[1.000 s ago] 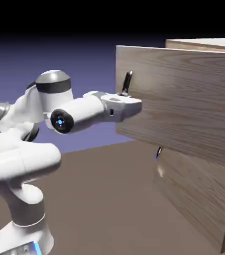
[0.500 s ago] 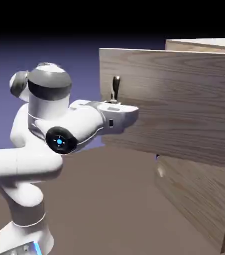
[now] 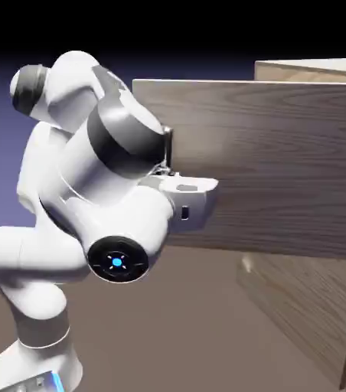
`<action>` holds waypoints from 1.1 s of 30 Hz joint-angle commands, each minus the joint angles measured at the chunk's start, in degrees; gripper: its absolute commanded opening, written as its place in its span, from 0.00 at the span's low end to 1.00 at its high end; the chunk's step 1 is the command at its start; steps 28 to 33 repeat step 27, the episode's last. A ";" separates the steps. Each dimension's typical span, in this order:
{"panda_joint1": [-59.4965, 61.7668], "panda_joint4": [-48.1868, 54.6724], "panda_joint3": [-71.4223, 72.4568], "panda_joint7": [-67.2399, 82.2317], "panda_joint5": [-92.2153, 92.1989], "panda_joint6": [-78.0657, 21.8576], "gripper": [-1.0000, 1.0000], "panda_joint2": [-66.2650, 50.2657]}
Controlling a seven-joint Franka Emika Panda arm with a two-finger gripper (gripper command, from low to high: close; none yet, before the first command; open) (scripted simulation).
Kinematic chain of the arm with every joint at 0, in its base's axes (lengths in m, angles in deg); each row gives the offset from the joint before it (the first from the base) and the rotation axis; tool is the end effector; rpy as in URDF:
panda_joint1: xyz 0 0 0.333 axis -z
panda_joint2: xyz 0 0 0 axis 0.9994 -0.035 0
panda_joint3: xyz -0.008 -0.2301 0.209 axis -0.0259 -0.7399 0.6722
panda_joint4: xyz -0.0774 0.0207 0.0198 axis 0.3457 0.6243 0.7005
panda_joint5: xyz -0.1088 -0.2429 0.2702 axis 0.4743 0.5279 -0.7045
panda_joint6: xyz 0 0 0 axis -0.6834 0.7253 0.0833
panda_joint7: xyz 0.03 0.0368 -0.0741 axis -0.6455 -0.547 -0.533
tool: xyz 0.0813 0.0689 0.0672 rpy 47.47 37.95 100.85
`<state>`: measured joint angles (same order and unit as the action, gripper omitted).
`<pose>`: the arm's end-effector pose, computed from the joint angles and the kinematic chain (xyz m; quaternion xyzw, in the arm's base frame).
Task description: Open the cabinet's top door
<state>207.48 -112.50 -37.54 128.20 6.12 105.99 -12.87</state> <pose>0.1904 -0.2108 0.5110 -0.7002 -0.0992 -0.4247 0.5652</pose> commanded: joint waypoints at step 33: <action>-6.43 44.93 9.34 -6.34 25.45 2.56 1.00 -52.64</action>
